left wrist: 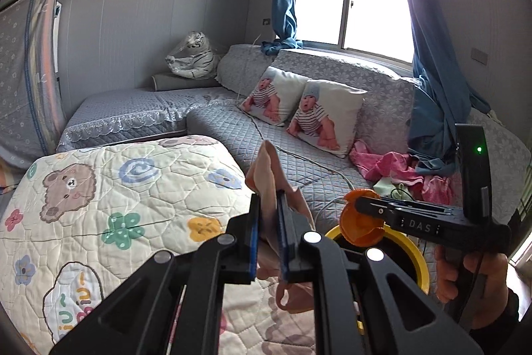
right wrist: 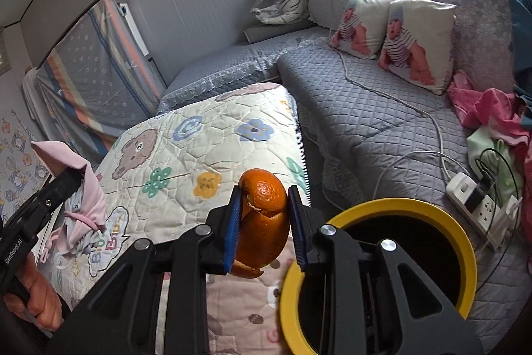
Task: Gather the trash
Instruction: 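Carry the orange item and pink cloth in both tools over the yellow bin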
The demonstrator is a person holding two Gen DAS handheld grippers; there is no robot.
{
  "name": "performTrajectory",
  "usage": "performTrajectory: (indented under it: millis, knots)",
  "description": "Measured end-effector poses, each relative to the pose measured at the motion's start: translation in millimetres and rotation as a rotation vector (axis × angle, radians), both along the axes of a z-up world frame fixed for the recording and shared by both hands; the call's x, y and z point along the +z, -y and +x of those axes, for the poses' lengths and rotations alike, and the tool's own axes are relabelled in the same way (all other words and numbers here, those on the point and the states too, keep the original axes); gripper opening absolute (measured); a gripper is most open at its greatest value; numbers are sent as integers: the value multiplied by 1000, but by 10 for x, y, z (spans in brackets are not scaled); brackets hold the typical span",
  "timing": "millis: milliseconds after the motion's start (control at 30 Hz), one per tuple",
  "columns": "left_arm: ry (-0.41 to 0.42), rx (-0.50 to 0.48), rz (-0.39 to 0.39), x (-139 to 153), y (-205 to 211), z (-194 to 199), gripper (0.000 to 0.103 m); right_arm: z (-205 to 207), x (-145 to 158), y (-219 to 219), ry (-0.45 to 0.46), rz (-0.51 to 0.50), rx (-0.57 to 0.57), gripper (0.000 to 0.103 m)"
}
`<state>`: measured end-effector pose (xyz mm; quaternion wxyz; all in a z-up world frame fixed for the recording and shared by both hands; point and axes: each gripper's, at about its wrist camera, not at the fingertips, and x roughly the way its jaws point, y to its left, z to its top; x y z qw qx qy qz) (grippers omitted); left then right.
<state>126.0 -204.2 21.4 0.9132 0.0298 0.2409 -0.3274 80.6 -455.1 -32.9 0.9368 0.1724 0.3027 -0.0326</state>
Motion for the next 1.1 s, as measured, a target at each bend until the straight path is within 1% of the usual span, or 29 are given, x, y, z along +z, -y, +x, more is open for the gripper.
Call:
performTrajectory:
  millis: [367,667,767,867,1000,1100]
  knots:
    - [18,-135,55,-75,591,-232,9,-529,-267,505,-19,21,-169,26]
    - [9,-205,92,-206,1011,-321,9,-758,-412,763,-38,10,-266,26]
    - [-6,-225,104,-309,1160,-316,9,-812,-467,829,-54,-5,-306,26]
    - [-24,-241,116,-445,1313,-295,10,-855,-546,901,-67,8,-322,26]
    - [-84,-246,138,-647,1511,-222,10,-889,-651,981,-88,7,-344,26]
    - [-120,-244,151,-783,1625,-152,10,-889,-731,1059,-105,25,-358,26]
